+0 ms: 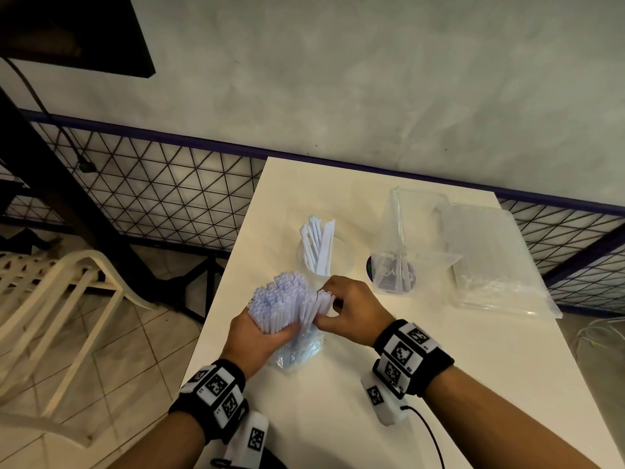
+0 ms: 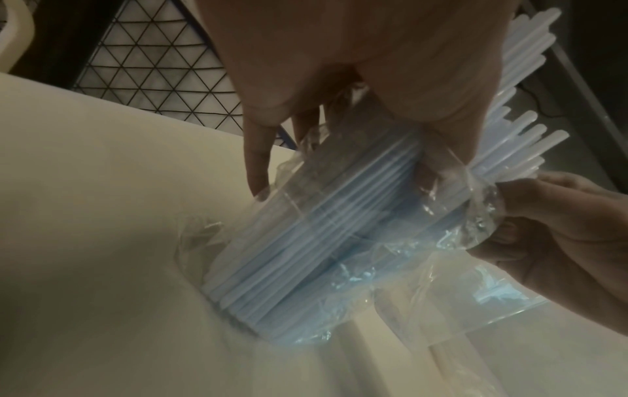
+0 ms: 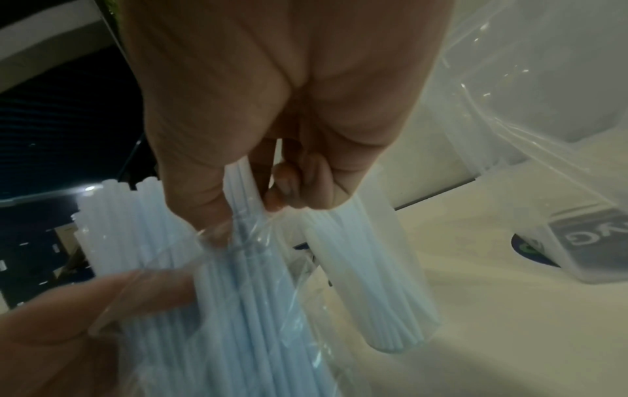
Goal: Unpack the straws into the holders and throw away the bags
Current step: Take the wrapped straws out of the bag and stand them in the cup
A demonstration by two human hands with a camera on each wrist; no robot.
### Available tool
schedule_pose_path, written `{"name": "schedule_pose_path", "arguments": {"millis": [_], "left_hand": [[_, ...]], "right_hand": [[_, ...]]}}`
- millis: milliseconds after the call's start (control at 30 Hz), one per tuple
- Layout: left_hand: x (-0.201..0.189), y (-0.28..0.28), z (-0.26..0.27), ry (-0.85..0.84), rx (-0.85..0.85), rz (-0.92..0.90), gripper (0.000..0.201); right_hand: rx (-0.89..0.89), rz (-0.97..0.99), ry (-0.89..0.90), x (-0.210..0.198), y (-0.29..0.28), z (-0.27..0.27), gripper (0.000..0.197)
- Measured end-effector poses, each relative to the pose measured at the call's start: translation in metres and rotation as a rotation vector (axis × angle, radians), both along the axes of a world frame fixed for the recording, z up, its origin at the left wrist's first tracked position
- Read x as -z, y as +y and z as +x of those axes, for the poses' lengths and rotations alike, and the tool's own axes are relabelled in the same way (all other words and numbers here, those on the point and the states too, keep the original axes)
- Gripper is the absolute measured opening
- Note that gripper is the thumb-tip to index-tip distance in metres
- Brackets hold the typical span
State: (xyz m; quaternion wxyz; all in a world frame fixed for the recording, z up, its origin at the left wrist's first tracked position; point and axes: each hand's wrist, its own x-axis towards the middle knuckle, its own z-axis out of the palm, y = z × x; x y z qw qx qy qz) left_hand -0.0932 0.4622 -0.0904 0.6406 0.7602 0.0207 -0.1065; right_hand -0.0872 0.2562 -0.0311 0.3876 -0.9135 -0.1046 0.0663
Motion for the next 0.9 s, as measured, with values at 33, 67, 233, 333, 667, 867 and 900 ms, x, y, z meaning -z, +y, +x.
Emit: {"name": "schedule_pose_path", "arguments": {"millis": [33, 67, 233, 333, 667, 867, 900], "left_hand": [[0.000, 0.000, 0.000, 0.004, 0.002, 0.000, 0.068], [0.000, 0.000, 0.000, 0.006, 0.003, 0.001, 0.065], [0.001, 0.001, -0.001, -0.003, 0.007, -0.005, 0.066], [0.000, 0.000, -0.001, -0.015, 0.011, 0.010, 0.071], [0.000, 0.000, -0.002, -0.019, 0.005, 0.031, 0.061], [-0.002, 0.000, -0.002, -0.023, 0.015, 0.036, 0.056], [-0.003, 0.000, -0.002, -0.022, 0.014, 0.033, 0.058]], "right_hand": [[0.000, 0.014, -0.011, 0.000, 0.001, -0.001, 0.015], [0.006, 0.040, -0.021, 0.000, 0.002, -0.003, 0.013], [0.066, 0.207, 0.025, -0.004, 0.004, -0.005, 0.013], [0.087, 0.190, 0.046, -0.005, 0.004, -0.005, 0.014], [0.030, 0.132, -0.008, -0.006, 0.002, -0.001, 0.009], [0.009, 0.114, -0.048, -0.012, 0.001, 0.001, 0.006], [0.022, 0.107, -0.054, -0.013, 0.001, 0.002, 0.008]]}}
